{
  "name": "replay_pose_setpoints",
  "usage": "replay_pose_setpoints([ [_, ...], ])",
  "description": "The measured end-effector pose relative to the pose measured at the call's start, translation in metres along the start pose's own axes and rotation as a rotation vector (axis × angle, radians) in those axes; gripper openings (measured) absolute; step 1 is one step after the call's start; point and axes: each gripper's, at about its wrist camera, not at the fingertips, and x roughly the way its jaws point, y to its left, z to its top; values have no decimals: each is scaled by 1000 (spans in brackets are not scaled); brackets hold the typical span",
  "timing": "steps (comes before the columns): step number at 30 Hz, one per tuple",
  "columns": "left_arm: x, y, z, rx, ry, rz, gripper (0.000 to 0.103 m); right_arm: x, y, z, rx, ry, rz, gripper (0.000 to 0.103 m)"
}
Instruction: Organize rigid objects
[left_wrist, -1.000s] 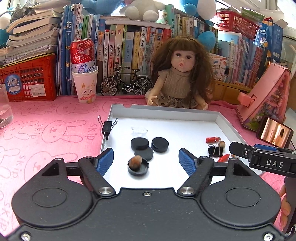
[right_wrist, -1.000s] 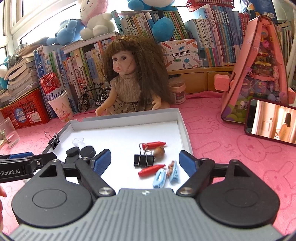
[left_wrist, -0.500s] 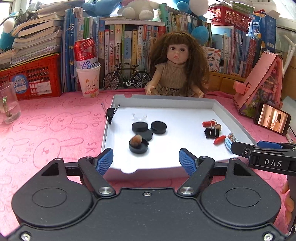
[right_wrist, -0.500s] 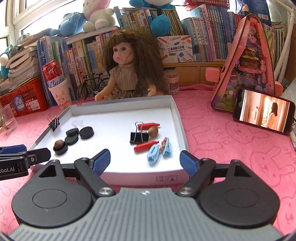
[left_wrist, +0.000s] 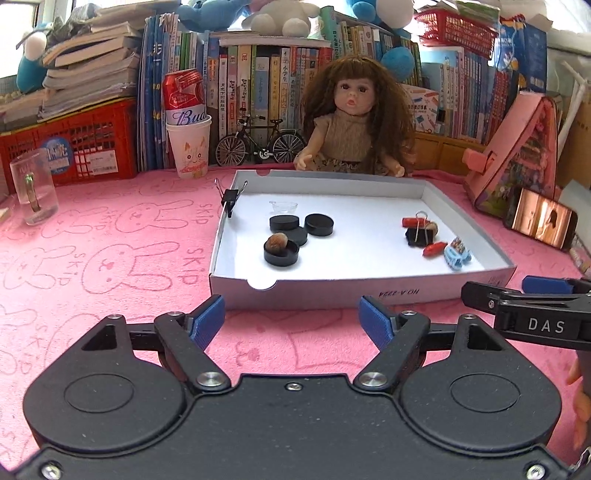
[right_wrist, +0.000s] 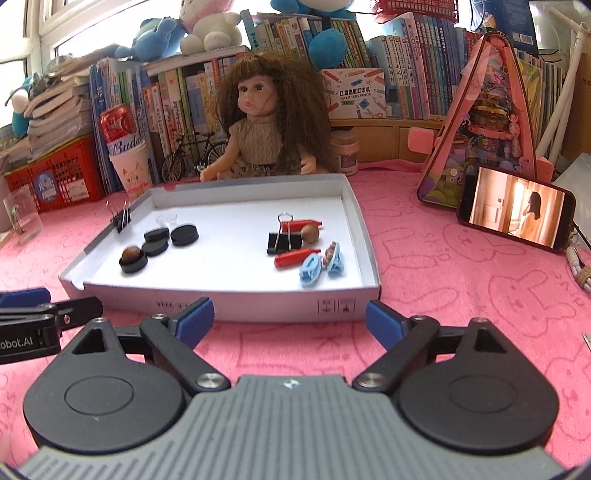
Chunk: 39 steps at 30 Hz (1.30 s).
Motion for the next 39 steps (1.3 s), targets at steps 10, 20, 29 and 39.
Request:
replay_pose_setpoints([
  [10, 10, 4, -11, -13, 39, 45, 78, 12, 0, -15, 13, 71, -30, 95],
  [20, 20, 5, -17, -16, 62, 93, 81, 16, 6, -16, -19, 89, -47, 101],
  [29, 22, 3, -17, -9, 62, 101, 85, 17, 6, -16, -23, 96, -48, 103],
  [39, 26, 6, -17, -27, 74, 114, 92, 18, 7, -16, -30, 99, -53, 103],
])
